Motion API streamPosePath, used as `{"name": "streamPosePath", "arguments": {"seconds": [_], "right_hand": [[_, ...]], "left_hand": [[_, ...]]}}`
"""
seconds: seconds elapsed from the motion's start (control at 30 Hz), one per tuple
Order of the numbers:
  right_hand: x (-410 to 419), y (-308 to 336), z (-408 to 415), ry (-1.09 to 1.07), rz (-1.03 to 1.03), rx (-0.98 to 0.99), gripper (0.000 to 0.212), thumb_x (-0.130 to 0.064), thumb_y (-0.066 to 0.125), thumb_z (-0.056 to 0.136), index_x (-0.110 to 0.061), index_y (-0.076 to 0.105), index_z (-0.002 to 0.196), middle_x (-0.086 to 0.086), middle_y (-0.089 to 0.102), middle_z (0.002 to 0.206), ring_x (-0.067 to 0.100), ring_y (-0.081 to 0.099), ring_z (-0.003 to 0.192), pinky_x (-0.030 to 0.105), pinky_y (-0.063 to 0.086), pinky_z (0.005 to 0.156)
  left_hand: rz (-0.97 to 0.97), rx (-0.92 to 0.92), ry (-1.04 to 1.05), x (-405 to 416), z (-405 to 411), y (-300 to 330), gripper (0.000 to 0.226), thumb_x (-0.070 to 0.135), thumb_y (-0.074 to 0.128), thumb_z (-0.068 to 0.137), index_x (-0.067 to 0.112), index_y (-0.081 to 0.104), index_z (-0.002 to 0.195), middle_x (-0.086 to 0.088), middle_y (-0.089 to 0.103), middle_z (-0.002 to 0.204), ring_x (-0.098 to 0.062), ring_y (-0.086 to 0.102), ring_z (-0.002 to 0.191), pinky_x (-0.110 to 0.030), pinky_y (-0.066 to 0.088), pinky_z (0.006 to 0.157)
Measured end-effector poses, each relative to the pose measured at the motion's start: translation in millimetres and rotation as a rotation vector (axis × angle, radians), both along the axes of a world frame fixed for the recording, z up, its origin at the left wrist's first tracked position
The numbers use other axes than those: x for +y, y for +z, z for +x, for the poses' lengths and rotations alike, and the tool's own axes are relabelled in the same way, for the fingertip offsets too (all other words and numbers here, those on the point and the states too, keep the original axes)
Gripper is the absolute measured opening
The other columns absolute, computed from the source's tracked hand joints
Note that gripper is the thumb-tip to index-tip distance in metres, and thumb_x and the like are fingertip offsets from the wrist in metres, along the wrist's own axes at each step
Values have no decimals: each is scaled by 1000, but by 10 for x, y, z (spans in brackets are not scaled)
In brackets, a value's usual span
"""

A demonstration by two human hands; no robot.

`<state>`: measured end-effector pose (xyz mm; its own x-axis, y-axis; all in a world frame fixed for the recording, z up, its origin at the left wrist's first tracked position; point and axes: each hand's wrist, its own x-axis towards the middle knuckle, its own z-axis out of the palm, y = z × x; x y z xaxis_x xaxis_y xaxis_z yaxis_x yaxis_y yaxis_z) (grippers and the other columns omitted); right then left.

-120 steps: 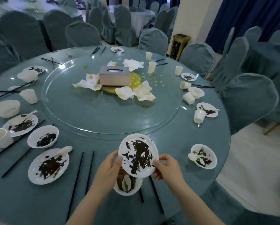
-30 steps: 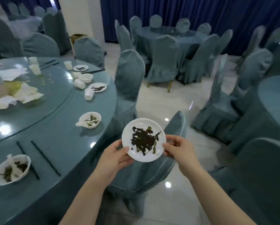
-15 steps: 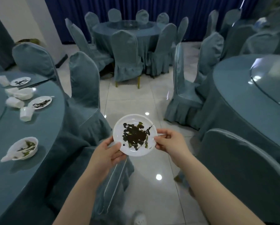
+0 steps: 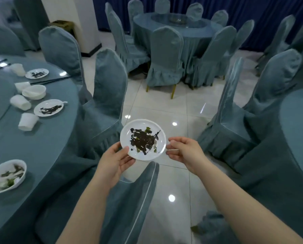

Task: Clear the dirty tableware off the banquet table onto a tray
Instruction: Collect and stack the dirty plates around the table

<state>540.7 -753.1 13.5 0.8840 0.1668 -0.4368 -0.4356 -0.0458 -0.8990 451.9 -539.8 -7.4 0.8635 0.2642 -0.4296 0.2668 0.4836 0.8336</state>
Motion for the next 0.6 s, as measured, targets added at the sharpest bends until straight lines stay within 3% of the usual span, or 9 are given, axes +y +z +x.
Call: {"name": "streamPosePath", "arguments": {"seconds": [0.4,0.6], "right_hand": [[473,-238,2339,473,-94,12,13,-13,55,95,-15,68,94,5,73,90,19,68,76,26,52,62],[1311,-131,3133,722,-114,-60,10,-13,58,93,-14,68,94,-1,73,79,14,65,68,24,53,62]], "left_hand": [[52,19,541,113,1281,-129,18,10,51,96,14,60,111,-3,75,91,-15,72,76,-21,55,59],[22,28,809,278,1538,-210,19,11,50,96,14,60,112,-4,74,95,-14,72,80,-25,58,68]]}}
